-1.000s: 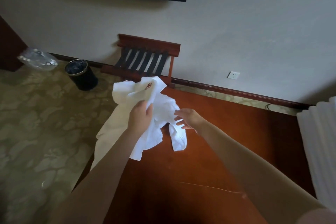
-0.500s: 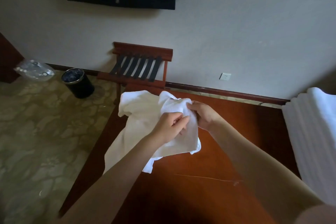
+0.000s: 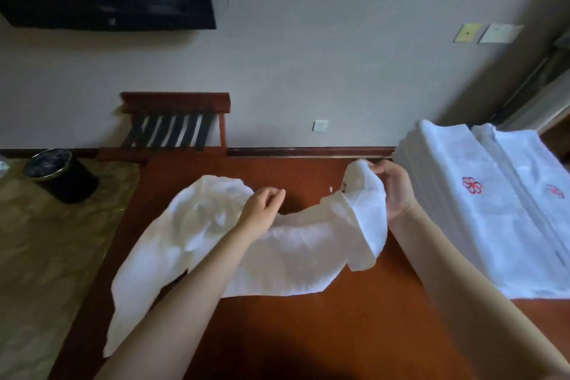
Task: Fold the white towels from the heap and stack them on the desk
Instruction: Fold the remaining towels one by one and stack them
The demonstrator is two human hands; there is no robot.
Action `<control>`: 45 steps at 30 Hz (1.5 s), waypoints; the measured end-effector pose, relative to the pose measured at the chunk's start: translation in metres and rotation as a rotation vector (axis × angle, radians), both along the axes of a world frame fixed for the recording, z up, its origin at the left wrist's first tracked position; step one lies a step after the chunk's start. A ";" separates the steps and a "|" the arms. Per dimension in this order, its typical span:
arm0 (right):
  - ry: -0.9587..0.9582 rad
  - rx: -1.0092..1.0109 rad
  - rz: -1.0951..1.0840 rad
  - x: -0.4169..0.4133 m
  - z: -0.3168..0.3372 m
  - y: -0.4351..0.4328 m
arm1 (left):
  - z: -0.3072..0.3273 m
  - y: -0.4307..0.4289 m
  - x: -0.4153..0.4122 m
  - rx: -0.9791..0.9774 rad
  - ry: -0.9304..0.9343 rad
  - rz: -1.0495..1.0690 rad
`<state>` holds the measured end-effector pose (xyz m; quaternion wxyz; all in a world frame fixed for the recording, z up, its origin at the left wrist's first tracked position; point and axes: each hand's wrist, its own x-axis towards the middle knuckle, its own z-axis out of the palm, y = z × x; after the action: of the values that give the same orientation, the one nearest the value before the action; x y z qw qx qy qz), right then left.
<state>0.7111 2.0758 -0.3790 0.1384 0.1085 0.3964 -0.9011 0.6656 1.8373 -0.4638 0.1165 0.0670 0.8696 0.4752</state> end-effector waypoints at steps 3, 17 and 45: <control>-0.091 0.125 -0.054 0.027 -0.021 0.039 | -0.021 0.047 0.019 -0.058 -0.140 -0.177; -0.341 1.817 0.202 0.087 -0.119 0.104 | -0.088 0.085 0.048 -0.379 -0.248 -0.385; -0.201 1.958 0.656 0.068 -0.175 -0.007 | -0.094 -0.029 -0.053 -0.841 -0.211 -0.480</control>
<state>0.7792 2.0688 -0.5541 0.2607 0.1349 0.9518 -0.0895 0.6126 1.8084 -0.5578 0.3268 0.1641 0.9295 0.0471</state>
